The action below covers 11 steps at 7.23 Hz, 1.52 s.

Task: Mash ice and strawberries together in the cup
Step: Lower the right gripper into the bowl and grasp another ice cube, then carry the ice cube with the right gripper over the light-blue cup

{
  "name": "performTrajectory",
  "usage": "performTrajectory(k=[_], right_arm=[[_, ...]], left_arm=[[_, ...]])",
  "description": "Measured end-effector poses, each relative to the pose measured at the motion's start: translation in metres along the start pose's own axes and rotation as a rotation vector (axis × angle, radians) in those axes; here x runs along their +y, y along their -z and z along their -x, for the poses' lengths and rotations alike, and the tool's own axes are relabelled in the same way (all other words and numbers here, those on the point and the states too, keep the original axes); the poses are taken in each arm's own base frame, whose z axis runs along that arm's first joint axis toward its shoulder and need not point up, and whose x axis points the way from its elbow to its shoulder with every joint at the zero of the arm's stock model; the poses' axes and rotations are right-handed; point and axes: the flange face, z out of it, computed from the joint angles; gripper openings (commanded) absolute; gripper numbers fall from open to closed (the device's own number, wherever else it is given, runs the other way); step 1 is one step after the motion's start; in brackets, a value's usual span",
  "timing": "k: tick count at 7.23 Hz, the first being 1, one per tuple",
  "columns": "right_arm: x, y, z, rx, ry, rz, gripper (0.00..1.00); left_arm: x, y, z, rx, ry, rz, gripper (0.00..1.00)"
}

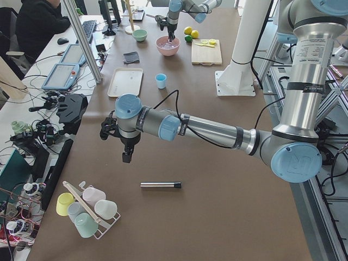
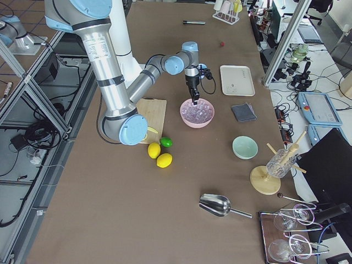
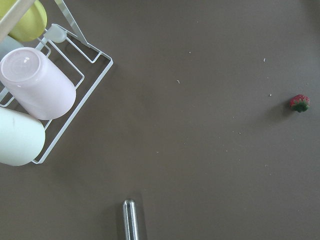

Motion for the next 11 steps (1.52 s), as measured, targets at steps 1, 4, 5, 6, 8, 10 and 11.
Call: performTrajectory(k=[1, 4, 5, 6, 8, 10, 11], right_arm=[[-0.024, 0.029, 0.028, -0.056, -0.063, -0.041, 0.32], [-0.076, 0.078, 0.137, -0.201, -0.302, -0.107, 0.32], [-0.088, 0.075, 0.17, -0.241, -0.377, -0.14, 0.32], [-0.099, 0.068, 0.201, -0.277, -0.441, -0.17, 0.32], [-0.108, 0.064, 0.243, -0.344, -0.516, -0.218, 0.33], [-0.104, 0.059, 0.261, -0.382, -0.527, -0.265, 0.35], [-0.104, 0.051, 0.263, -0.375, -0.523, -0.269, 0.39]], left_arm=[[0.0, 0.0, 0.0, 0.0, 0.0, -0.001, 0.98], [-0.001, 0.001, -0.001, 0.0, -0.002, -0.002, 0.98], [-0.001, 0.001, -0.001, 0.0, -0.002, -0.003, 0.98], [-0.001, 0.001, -0.001, 0.0, -0.001, -0.002, 0.98], [-0.001, -0.002, 0.002, -0.001, 0.004, 0.004, 0.98], [0.0, -0.004, 0.004, -0.001, 0.008, 0.008, 0.98], [0.0, -0.005, 0.006, -0.002, 0.01, 0.01, 0.98]])
